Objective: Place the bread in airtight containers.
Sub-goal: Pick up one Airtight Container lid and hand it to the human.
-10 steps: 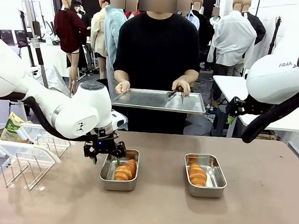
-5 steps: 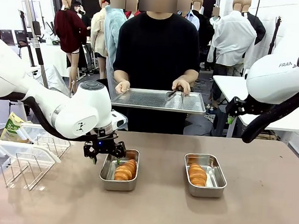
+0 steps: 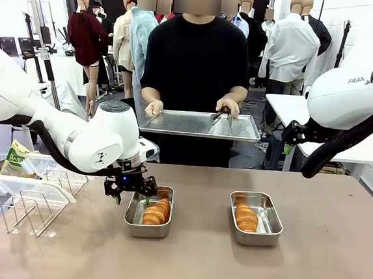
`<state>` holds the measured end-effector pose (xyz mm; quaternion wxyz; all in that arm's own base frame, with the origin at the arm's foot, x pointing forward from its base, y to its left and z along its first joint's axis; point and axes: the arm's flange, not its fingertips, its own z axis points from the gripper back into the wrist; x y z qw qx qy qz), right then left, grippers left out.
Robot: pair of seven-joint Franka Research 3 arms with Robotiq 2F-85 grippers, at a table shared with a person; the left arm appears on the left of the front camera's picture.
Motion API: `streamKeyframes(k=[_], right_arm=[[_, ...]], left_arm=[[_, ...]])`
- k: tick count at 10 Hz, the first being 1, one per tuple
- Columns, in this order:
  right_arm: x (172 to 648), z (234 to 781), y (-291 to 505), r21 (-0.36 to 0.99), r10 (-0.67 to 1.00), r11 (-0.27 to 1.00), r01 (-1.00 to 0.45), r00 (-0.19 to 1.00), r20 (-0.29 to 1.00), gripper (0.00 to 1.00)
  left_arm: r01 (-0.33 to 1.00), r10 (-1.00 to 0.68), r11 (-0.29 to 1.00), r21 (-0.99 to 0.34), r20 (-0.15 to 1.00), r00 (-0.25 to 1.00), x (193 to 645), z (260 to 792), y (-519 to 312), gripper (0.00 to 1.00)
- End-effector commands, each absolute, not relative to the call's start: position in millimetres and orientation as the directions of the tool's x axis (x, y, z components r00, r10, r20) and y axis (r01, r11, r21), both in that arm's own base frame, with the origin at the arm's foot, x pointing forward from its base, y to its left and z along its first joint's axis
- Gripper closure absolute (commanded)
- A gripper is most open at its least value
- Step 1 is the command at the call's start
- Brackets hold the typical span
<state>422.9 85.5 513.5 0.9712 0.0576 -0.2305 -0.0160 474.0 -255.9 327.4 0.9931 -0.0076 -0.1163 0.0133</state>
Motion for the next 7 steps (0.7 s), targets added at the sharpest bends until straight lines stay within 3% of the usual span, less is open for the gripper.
streamKeyframes(k=[1,7], right_arm=[[422.7,512.8,85.4,0.118,-0.057,0.993,0.004,0.894,0.444,0.0],[422.7,512.8,85.4,0.118,-0.057,0.993,0.004,0.894,0.444,0.0]], left_arm=[[0.029,-0.028,1.0,-0.002,0.223,0.974,466.3,355.1,-250.6,0.0],[0.401,-0.331,0.914,-0.065,0.452,0.828,382.2,497.4,-232.6,0.0]])
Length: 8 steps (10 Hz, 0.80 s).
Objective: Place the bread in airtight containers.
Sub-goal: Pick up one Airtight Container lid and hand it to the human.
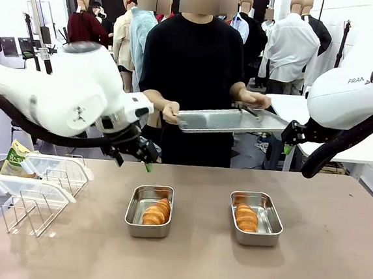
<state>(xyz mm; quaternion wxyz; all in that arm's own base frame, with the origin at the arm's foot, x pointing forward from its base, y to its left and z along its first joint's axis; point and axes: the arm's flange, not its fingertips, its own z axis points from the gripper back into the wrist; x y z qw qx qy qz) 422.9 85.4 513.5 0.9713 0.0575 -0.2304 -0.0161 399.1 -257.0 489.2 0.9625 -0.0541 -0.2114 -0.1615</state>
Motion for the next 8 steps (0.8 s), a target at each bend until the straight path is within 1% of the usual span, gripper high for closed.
streamKeyframes(k=[1,2,3,5,6,7,8], right_arm=[[422.7,512.8,85.4,0.118,-0.057,0.993,0.004,0.894,0.444,0.0],[422.7,512.8,85.4,0.118,-0.057,0.993,0.004,0.894,0.444,0.0],[422.7,512.8,85.4,0.118,-0.057,0.993,0.004,0.894,0.444,0.0],[422.7,512.8,85.4,0.118,-0.057,0.993,0.004,0.894,0.444,0.0],[422.7,512.8,85.4,0.118,-0.057,0.993,0.004,0.894,0.444,0.0],[422.7,512.8,85.4,0.118,-0.057,0.993,0.004,0.894,0.444,0.0],[422.7,512.8,85.4,0.118,-0.057,0.993,0.004,0.894,0.444,0.0]], left_arm=[[0.443,-0.361,0.895,-0.051,0.499,0.788,370.6,514.6,-227.7,0.0],[0.492,-0.388,0.869,-0.057,0.539,0.748,361.7,527.8,-219.0,0.0],[0.493,-0.381,0.868,-0.057,0.558,0.737,359.4,532.9,-215.7,0.0],[0.504,-0.381,0.86,-0.086,0.55,0.743,364.2,530.6,-220.1,0.0],[0.443,-0.338,0.892,-0.087,0.52,0.784,369.8,526.5,-221.7,0.0],[0.479,-0.379,0.876,-0.045,0.549,0.745,359.3,545.0,-220.9,0.0],[0.479,-0.379,0.876,-0.045,0.549,0.745,359.3,545.0,-220.9,0.0]])
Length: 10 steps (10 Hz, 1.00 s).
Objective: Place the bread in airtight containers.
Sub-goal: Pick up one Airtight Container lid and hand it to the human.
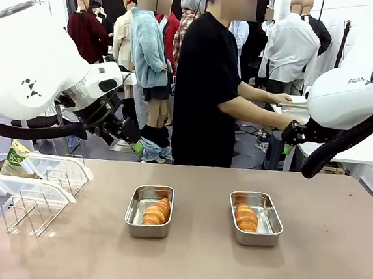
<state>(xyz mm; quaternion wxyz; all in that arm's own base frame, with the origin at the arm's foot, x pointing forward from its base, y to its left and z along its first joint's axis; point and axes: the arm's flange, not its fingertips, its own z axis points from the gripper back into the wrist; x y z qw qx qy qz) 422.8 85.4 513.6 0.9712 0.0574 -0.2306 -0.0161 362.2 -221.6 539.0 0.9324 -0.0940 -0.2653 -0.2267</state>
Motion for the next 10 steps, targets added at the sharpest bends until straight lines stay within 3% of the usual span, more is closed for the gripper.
streamKeyframes(k=[1,2,3,4,5,6,8,10], right_arm=[[422.7,512.8,85.4,0.118,-0.057,0.993,0.004,0.894,0.444,0.0],[422.7,512.8,85.4,0.118,-0.057,0.993,0.004,0.894,0.444,0.0],[422.7,512.8,85.4,0.118,-0.057,0.993,0.004,0.894,0.444,0.0],[422.7,512.8,85.4,0.118,-0.057,0.993,0.004,0.894,0.444,0.0],[422.7,512.8,85.4,0.118,-0.057,0.993,0.004,0.894,0.444,0.0],[422.7,512.8,85.4,0.118,-0.057,0.993,0.004,0.894,0.444,0.0],[422.7,512.8,85.4,0.118,-0.057,0.993,0.004,0.894,0.444,0.0],[422.7,512.8,85.4,0.118,-0.057,0.993,0.004,0.894,0.444,0.0]], left_arm=[[0.479,-0.379,0.876,-0.045,0.549,0.745,359.3,545.0,-220.9,0.0],[0.473,-0.373,0.88,-0.055,0.537,0.756,362.2,539.0,-221.6,0.0],[0.511,-0.458,0.858,0.057,0.536,0.709,364.3,542.3,-204.8,0.0],[0.626,-0.589,0.771,0.118,0.504,0.632,361.6,551.3,-177.6,0.0],[0.662,-0.662,0.718,0.216,0.503,0.555,362.9,556.9,-155.6,0.0],[0.721,-0.749,0.639,0.268,0.432,0.503,365.5,558.3,-136.2,0.0],[0.788,-0.831,0.541,0.294,0.333,0.446,375.4,553.4,-104.0,0.0],[0.897,-0.924,0.377,0.231,0.161,0.347,377.3,551.5,-83.1,0.0]])
